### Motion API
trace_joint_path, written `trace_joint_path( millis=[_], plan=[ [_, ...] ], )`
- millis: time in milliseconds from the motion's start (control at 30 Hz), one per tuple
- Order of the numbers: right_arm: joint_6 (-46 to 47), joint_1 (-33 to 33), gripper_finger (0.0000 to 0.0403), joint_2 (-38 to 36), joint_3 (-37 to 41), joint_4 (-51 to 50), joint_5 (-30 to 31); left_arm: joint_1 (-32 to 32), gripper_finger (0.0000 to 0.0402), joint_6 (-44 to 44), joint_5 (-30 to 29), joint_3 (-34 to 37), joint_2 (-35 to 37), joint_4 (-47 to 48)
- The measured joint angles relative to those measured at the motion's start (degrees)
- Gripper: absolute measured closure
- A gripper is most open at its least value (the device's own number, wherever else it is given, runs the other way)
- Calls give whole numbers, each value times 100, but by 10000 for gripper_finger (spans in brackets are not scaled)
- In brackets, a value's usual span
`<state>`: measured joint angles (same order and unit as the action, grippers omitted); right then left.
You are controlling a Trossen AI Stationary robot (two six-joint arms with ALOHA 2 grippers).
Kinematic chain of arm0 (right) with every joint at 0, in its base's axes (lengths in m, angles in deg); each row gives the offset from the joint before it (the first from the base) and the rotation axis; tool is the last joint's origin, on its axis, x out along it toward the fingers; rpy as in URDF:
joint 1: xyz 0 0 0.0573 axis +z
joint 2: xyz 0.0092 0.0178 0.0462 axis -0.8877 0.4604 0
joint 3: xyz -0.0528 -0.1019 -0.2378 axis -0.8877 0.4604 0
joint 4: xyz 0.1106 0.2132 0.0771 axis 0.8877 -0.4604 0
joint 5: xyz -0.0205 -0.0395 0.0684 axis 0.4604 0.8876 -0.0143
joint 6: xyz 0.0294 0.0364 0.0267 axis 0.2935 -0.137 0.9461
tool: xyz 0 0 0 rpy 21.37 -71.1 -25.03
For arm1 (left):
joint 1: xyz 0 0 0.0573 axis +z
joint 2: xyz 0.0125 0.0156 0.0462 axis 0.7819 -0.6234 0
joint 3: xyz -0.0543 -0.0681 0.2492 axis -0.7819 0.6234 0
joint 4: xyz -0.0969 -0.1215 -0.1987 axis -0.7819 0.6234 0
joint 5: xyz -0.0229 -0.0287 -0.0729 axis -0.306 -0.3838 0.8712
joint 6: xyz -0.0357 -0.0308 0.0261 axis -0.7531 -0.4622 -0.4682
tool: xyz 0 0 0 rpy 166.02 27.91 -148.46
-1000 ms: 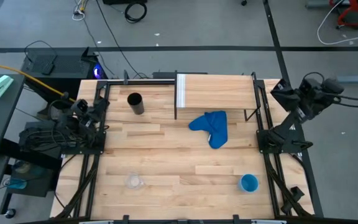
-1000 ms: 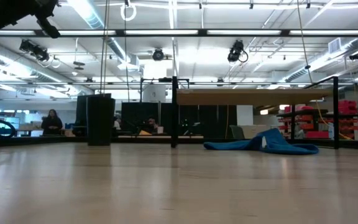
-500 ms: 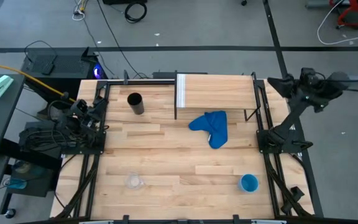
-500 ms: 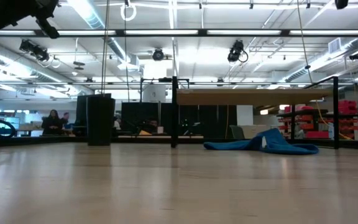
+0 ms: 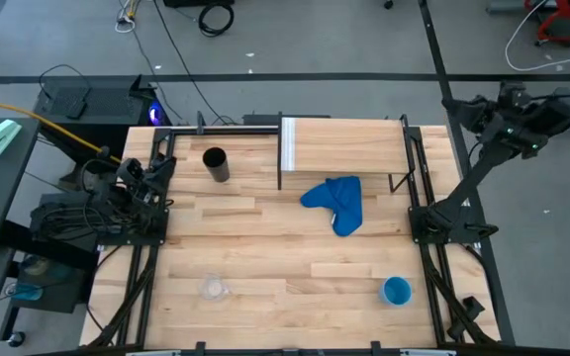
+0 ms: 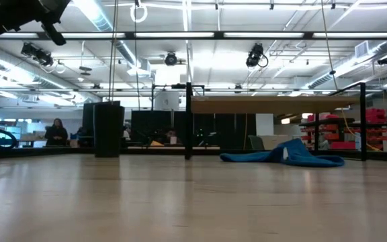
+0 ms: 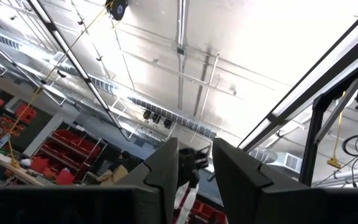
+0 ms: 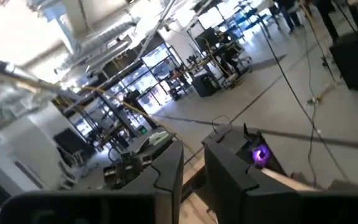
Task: Stack small to large cups/mugs on shelf
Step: Move the blue plastic cup to the middle right of the table
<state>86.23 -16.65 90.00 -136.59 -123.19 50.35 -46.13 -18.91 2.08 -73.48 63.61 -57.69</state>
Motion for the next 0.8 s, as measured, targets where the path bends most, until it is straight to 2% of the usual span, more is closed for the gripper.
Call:
trace_joint_path(
  millis=[133,200,267,367,433,533,667,800],
  plan=[
    [-449,0,330,755,-551,-48,-246,0,294,1,0,0,0,54],
    [-336,0,330,1125,-772,-451,-518,0,294,-2,2,0,0,80],
    [310,0,330,1483,-940,-1234,-904,0,294,-4,1,0,0,84],
    [1998,-22,330,1974,-1010,-2703,-1653,0,294,-6,0,0,0,82],
    [3140,-59,330,2300,-947,-3578,-2264,0,294,-6,2,0,0,82],
    [4368,-81,330,2763,-802,-4514,-3536,0,294,-38,2,0,0,84],
    [5211,-79,330,3324,-647,-4812,-5177,0,294,-164,2,0,0,94],
    [5755,-8,330,3839,-451,-4808,-6352,0,294,-203,2,0,0,150]
  ],
)
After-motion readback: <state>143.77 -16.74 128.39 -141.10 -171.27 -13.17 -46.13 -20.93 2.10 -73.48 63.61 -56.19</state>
